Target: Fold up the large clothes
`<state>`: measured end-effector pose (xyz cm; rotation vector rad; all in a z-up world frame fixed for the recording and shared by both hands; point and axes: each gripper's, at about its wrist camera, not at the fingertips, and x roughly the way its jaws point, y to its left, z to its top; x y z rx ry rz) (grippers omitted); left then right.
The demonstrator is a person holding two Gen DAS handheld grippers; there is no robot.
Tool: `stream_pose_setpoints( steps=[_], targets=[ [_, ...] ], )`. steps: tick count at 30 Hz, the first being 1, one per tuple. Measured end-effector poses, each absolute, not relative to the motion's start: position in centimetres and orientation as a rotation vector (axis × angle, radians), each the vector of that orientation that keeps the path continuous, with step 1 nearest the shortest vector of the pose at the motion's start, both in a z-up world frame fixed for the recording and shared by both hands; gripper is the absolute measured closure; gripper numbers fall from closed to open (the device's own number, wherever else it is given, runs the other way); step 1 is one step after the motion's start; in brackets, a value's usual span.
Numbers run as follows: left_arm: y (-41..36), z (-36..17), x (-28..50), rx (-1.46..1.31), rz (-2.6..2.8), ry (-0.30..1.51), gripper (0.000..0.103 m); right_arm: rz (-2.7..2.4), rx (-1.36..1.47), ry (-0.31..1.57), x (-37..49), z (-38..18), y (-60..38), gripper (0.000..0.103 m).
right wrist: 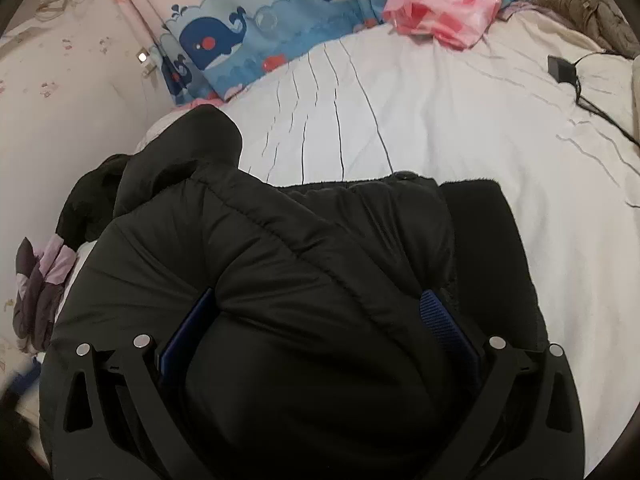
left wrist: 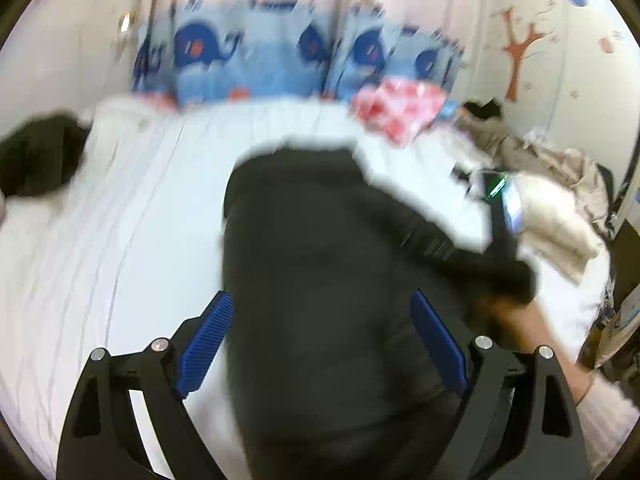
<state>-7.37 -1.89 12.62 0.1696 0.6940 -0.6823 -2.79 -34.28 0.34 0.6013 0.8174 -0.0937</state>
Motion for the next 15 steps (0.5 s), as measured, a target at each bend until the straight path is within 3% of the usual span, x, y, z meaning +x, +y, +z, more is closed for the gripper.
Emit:
stream_pose_setpoints(
  steps=[3, 5, 8, 11, 15],
  targets=[
    [-5.2, 12.2, -6.9, 0.243, -0.733, 0.705, 0.016, -0.089, 0.589, 0.841, -3.9, 0.6, -33.8, 0.007],
    [-7.9, 7.8, -5.6, 0.341, -0.752, 0.858, 0.016, -0.105, 0.583, 0.827, -5.4, 0.8, -33.8, 0.007],
    [-8.7, 4.4, -5.8, 0.406, -0.74, 0.822, 0.016, -0.103, 0.581, 0.841, -5.3, -0.2, -34.8, 0.007],
    [-7.5, 5.8, -5.0, 0.33, -0.803, 0.905, 0.016, -0.101, 0.541, 0.902, -4.7, 0.0, -34.8, 0.007],
    [-0.7, 9.9, -2.1, 0.004, -0.826, 0.921, 0.016, -0.155, 0.469, 0.871, -7.9, 2.5, -34.6, 0.007]
  ],
)
